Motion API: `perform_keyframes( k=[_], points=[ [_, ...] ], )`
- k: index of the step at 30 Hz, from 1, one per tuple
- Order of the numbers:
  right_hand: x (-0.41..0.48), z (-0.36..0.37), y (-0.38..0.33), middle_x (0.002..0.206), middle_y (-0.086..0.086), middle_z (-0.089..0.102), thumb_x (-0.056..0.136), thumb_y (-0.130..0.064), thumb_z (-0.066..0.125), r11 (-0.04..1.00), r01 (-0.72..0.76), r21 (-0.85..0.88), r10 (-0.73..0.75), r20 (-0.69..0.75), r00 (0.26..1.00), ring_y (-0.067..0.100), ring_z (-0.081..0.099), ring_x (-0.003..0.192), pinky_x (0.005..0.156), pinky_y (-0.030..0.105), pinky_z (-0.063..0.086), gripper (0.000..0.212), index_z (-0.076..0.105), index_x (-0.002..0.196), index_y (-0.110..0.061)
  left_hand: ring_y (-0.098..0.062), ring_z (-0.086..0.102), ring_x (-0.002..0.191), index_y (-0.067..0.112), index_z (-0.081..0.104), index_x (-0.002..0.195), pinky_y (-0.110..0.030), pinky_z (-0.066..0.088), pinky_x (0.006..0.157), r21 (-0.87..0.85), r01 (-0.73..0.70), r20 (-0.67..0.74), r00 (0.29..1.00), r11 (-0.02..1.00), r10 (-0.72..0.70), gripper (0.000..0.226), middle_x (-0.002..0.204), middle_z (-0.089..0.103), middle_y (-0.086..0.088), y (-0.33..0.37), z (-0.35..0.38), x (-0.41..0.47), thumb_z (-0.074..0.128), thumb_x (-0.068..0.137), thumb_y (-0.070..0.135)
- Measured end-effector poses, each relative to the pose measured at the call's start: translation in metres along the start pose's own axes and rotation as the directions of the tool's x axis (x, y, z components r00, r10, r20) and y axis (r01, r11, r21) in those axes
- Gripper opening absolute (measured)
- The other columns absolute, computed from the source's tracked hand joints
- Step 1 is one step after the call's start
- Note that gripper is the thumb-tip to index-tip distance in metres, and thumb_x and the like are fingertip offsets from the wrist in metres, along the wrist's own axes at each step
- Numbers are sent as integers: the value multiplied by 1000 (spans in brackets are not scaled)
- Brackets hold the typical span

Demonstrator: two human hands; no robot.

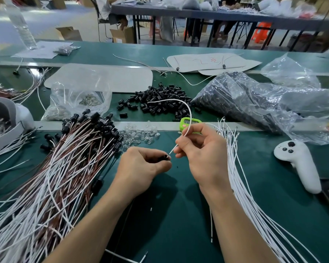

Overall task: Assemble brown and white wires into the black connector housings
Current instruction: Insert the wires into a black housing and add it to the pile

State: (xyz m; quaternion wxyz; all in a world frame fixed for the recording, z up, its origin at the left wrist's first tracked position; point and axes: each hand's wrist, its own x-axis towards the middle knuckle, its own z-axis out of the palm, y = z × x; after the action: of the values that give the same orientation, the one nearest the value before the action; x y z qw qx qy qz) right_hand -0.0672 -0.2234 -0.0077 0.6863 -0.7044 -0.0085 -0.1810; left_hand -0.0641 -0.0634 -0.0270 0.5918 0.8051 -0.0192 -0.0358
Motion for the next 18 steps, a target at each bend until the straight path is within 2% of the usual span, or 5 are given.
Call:
perform_keyframes(
  k=[5,9,12,14,18],
  points=[
    [-3,1,1,63,2,71,88,6,70,993,21,-112,-16,44,999,19,72,58,60,27,59,21,64,86,-14,5,60,58,41,81,78,-8,41,58,-2,-11,-6,1000,1000,11,14,72,76,13,1,0,-1,87,71,30],
    [-5,4,4,68,-6,74,81,-7,80,966,-4,-260,26,81,996,10,73,65,65,27,58,21,69,76,-24,8,58,55,44,81,79,-8,41,56,-50,-10,-15,1000,999,9,12,68,74,18,4,1,-4,85,68,40],
    [-2,5,6,69,-3,74,79,-27,79,975,-144,-169,165,115,980,9,65,63,67,29,51,7,76,74,-23,-2,68,75,36,84,82,-26,52,77,-196,29,-4,1000,980,-30,17,82,79,6,10,3,-5,87,66,41],
    [-1,2,4,71,6,74,80,-43,72,965,-229,-130,245,120,962,12,60,59,62,31,46,24,78,77,-20,-13,69,78,24,84,86,-37,54,84,-373,88,-20,995,924,-103,26,86,79,-5,13,2,-4,91,64,35],
    [-11,8,0,61,2,70,78,-43,74,947,-186,-261,263,302,916,10,58,50,52,23,44,21,78,76,-23,-26,61,80,16,84,87,-49,52,88,-589,196,50,977,784,-207,46,80,74,-9,15,-5,-2,84,50,44]
  ],
)
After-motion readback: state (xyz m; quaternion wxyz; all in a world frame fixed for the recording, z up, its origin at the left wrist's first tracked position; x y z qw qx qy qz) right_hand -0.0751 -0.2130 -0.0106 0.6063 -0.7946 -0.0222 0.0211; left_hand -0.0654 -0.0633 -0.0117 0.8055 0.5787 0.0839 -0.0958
